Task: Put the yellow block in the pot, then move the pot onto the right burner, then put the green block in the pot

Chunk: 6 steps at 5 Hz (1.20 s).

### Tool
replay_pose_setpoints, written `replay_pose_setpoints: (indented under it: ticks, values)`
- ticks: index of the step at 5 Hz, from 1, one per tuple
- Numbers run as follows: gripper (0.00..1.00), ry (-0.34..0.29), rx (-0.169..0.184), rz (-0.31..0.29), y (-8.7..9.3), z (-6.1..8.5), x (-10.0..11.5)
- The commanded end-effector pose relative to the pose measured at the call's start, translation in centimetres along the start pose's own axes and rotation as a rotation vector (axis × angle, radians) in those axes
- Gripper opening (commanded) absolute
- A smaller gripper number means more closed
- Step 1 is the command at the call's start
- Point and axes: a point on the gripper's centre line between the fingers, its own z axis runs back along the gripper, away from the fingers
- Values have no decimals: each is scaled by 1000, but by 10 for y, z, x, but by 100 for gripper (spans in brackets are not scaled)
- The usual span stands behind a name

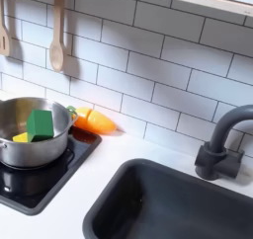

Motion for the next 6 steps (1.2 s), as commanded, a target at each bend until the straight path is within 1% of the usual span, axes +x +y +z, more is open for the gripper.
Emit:
replay_pose_setpoints:
  ticks: [1,2,3,4,5,6]
  values:
    - [0,48,108,-238,13,27,10]
    - [0,79,134,-261,16,40,8]
    - [0,176,159,-297,18,52,4]
    - [0,227,168,-301,15,62,-11]
    - [0,251,172,-285,15,74,-19]
    - [100,257,245,-270,15,80,-24]
